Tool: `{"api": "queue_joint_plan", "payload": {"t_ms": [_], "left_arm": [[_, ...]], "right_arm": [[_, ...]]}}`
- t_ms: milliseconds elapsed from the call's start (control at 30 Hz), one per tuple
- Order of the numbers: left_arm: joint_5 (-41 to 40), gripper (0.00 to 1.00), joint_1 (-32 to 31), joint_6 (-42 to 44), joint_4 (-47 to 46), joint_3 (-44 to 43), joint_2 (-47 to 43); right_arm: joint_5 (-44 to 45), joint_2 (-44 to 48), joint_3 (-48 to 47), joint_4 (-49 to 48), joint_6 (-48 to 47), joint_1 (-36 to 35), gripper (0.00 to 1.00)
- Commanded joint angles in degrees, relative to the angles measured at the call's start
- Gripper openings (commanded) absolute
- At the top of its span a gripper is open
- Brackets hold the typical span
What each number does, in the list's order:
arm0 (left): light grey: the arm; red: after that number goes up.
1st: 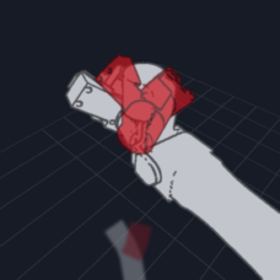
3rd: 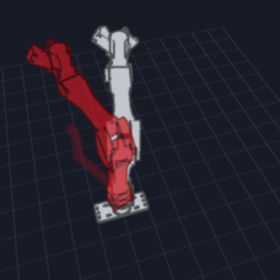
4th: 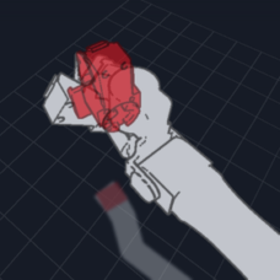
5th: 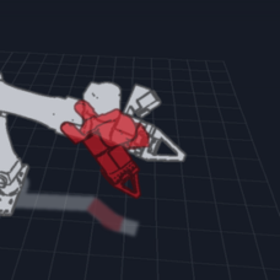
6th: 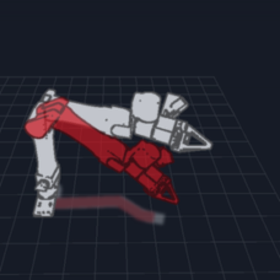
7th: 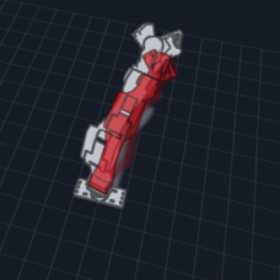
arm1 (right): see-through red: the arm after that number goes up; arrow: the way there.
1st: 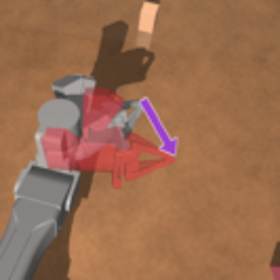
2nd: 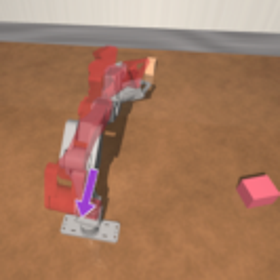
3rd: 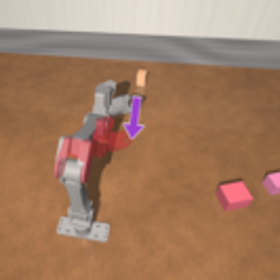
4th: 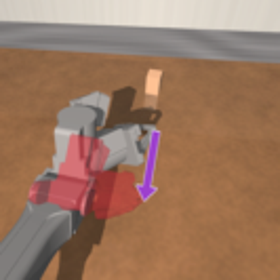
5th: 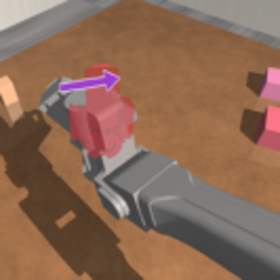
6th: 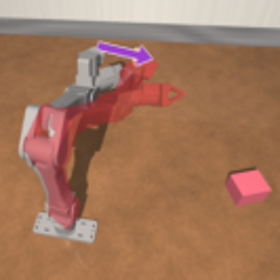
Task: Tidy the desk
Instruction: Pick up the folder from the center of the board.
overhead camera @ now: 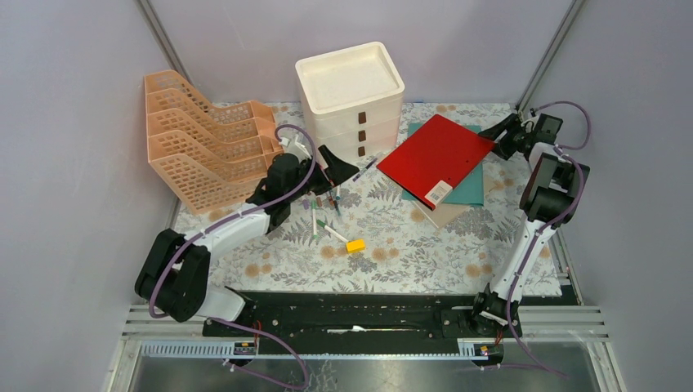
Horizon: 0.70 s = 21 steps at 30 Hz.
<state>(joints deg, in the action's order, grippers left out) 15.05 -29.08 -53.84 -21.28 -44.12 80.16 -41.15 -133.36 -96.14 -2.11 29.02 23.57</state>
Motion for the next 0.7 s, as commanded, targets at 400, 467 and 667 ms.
{"api": "queue_joint_plan", "payload": {"t_ms": [400,467,667], "left_arm": [[-0.74,0.99,-0.23,-0.5,-1.22,-0.81,-3.29],[-0.57,0.99,-0.27,-0.46,-1.3,-1.01,-3.18],[-0.28,0.99,-0.36,-0.44,-1.31,-1.15,-3.12]], "right_arm": [[-5.47,-0.96,3.6,-8.24,4.26,0.14,0.63],[-5.42,-0.85,4.2,-8.21,3.9,0.14,0.64],[-5.27,0.33,5.37,-8.23,2.79,0.37,0.53]]}}
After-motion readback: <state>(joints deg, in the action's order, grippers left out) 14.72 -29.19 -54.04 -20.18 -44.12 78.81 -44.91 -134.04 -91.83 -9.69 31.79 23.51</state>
